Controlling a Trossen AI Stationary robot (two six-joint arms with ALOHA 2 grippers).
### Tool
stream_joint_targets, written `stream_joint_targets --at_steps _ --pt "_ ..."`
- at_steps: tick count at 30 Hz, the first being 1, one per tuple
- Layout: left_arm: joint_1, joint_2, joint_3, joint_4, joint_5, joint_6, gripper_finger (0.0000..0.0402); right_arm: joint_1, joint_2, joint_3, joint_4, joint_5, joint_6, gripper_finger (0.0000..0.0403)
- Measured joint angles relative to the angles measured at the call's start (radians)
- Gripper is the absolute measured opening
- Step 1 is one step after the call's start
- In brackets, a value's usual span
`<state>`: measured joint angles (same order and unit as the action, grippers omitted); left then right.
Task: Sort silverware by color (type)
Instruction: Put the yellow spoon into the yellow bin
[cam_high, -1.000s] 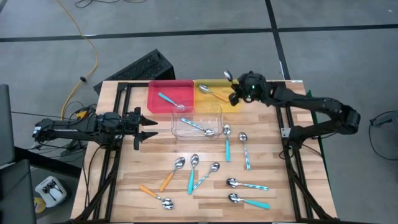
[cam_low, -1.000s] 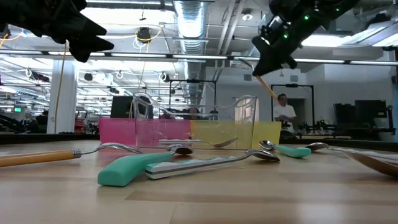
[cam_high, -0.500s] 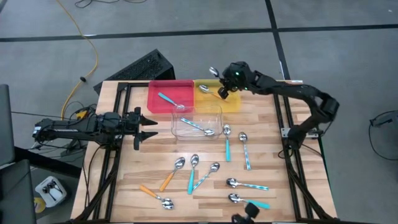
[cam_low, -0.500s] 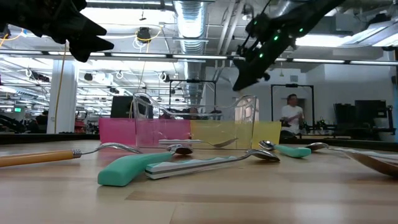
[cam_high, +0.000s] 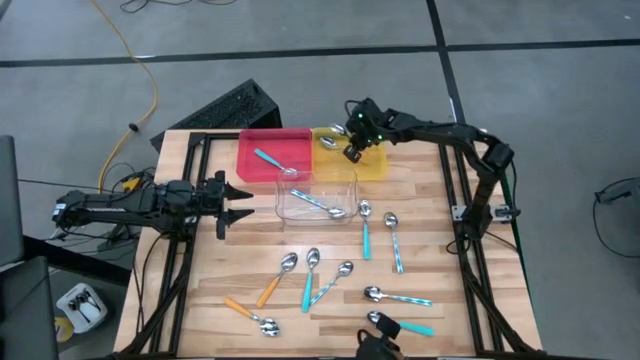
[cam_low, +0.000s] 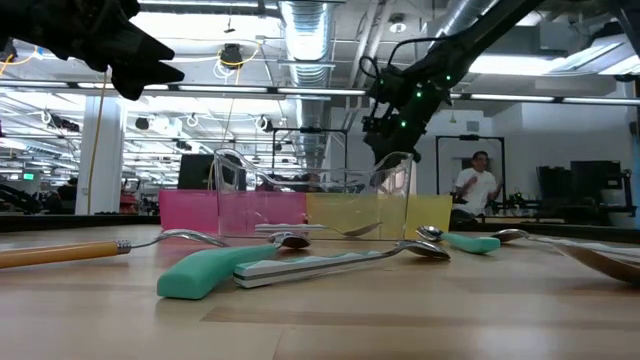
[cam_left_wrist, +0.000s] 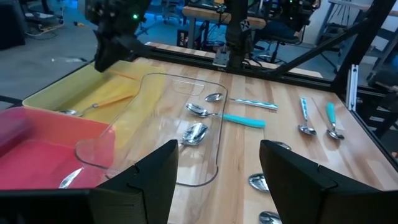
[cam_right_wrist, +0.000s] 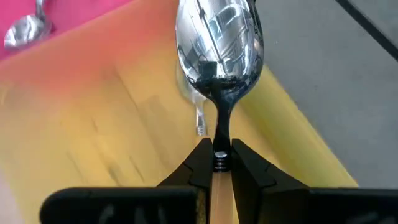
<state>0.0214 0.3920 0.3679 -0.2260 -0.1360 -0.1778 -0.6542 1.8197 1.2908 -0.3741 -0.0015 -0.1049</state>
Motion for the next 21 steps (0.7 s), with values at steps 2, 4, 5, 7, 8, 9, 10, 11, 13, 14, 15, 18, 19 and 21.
stream_joint_targets --at_steps 2,4,5,7,8,9,10,11,13,14,15,18,19,21 --pt "0.000 0.000 0.000 0.000 0.000 -0.004 0.0210 0.008 0.001 -0.001 -0.045 -0.002 -0.016 0.0058" --pt "0.000 0.000 0.000 0.000 0.000 -0.005 0.0210 0.017 0.001 -0.001 -0.058 -0.011 -0.036 0.0059" --pt "0.000 0.000 0.000 0.000 0.000 -0.006 0.0210 0.022 0.001 -0.002 -0.065 -0.015 -0.048 0.0059" --pt "0.000 0.000 0.000 0.000 -0.001 -0.007 0.0210 0.028 0.001 -0.004 -0.081 -0.048 -0.069 0.0060" --pt "0.000 0.000 0.000 0.000 -0.001 -0.007 0.0210 0.028 0.001 -0.004 -0.080 -0.062 -0.076 0.0060" --pt "0.000 0.000 0.000 0.000 -0.001 -0.007 0.0210 0.027 0.001 -0.004 -0.079 -0.076 -0.078 0.0060" --pt "0.000 0.000 0.000 0.000 -0.002 -0.008 0.0210 0.025 0.001 -0.004 -0.078 -0.089 -0.081 0.0060" --pt "0.000 0.000 0.000 0.000 -0.002 -0.009 0.0210 0.024 0.004 -0.004 -0.076 -0.099 -0.084 0.0060" --pt "0.000 0.000 0.000 0.000 -0.002 -0.010 0.0210 0.023 0.018 -0.003 -0.075 -0.110 -0.089 0.0060" --pt "0.000 0.000 0.000 0.000 -0.002 -0.010 0.0210 0.023 0.021 -0.005 -0.084 -0.118 -0.089 0.0060" --pt "0.000 0.000 0.000 0.000 -0.002 -0.010 0.0210 0.020 0.025 -0.006 -0.093 -0.126 -0.093 0.0060" --pt "0.000 0.000 0.000 0.000 -0.003 -0.010 0.0210 0.025 0.048 -0.001 -0.077 -0.134 -0.112 0.0060" --pt "0.000 0.000 0.000 0.000 -0.004 -0.010 0.0210 0.024 0.051 -0.004 -0.089 -0.133 -0.114 0.0060" --pt "0.000 0.000 0.000 0.000 -0.006 -0.009 0.0210 0.028 0.062 -0.005 -0.084 -0.136 -0.124 0.0061"
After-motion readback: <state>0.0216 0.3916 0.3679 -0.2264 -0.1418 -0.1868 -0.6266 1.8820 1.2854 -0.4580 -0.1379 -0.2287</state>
